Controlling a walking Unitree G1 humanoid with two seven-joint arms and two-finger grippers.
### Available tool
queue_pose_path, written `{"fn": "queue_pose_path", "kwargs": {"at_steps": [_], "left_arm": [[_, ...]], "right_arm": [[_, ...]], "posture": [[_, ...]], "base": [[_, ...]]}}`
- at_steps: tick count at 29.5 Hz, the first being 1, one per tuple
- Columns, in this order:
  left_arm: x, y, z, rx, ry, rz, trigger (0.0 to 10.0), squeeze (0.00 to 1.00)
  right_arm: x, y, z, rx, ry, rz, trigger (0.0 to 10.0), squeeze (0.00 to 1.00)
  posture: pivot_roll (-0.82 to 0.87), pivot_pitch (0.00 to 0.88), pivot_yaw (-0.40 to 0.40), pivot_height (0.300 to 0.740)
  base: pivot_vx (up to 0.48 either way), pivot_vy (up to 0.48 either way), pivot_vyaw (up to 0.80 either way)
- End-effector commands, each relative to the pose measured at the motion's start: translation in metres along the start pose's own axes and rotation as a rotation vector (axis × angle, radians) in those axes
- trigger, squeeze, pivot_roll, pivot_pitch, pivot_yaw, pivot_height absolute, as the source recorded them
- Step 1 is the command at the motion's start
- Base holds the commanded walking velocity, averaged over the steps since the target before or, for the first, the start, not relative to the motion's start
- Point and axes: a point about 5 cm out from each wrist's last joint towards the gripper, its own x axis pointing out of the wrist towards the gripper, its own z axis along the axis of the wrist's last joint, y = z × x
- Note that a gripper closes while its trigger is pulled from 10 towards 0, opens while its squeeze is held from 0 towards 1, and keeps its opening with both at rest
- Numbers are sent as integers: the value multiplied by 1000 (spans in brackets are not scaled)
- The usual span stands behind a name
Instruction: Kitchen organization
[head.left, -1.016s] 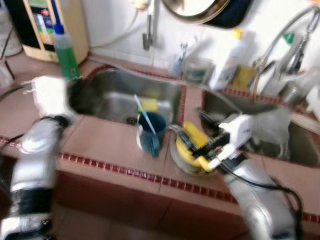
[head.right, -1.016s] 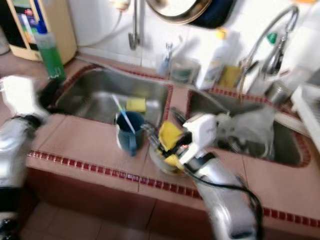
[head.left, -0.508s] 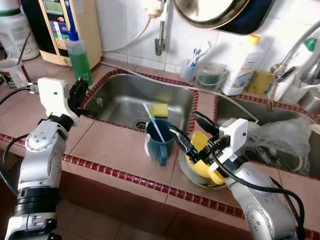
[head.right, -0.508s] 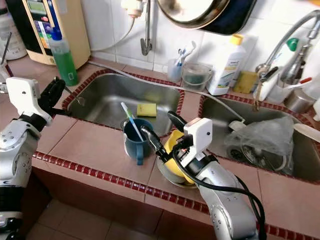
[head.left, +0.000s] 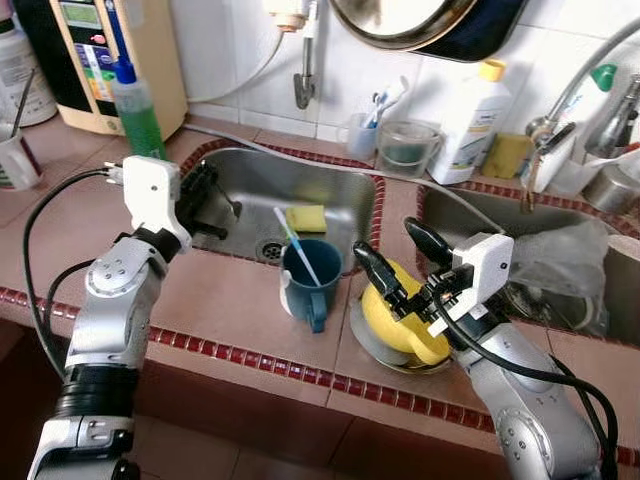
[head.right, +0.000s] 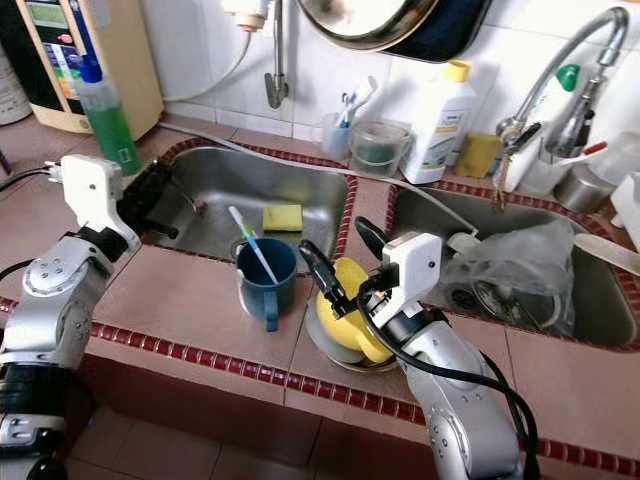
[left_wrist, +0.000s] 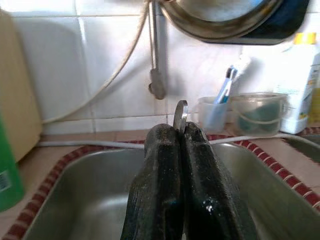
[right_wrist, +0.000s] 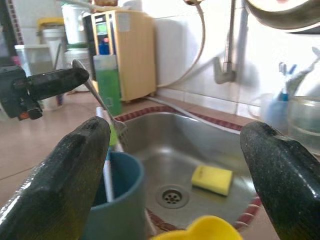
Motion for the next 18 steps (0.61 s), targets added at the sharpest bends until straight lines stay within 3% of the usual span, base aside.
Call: {"fn": "queue_pose_path", "kwargs": {"at_steps": [1, 14, 18], "left_arm": [[6, -3, 5, 13, -14, -24, 10000, 0], [11, -5, 3, 17, -17, -39, 10000, 0], [10, -3, 3, 5, -21, -32, 10000, 0]], "right_arm": [[-2, -3, 4, 3, -11, -26, 10000, 0], [-2, -4, 5, -8, -15, -26, 10000, 0], [-1, -4, 6, -21, -17, -24, 10000, 0]], "posture": [[0, 0, -5, 740], [-4, 0, -9, 740], [-2, 0, -11, 740]], "base": [[0, 0, -788], [0, 0, -788], [385, 0, 0]]}}
